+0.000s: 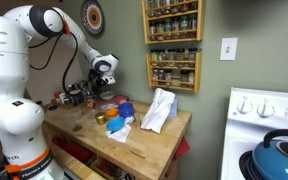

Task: Transfer the contents of the labeled plastic bottle to the plastic bowl

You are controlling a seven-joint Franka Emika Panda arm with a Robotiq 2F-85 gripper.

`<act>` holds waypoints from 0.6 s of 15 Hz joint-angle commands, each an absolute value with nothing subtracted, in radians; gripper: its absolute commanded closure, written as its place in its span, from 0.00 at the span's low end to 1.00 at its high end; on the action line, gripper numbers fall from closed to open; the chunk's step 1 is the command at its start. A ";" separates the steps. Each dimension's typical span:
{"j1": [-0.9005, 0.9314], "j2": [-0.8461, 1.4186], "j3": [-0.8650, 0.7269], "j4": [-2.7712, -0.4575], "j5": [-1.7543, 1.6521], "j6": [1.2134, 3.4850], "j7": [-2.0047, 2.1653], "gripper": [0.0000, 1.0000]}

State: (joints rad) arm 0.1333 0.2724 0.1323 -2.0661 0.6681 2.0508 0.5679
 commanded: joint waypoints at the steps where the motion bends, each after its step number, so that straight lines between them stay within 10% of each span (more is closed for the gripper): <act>1: 0.142 0.321 0.128 -2.038 0.694 2.025 0.575 0.00; 9: 0.148 0.411 0.140 -1.976 0.780 1.891 0.551 0.00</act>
State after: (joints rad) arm 0.1442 0.3665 0.1414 -2.0167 0.7434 1.9510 0.5666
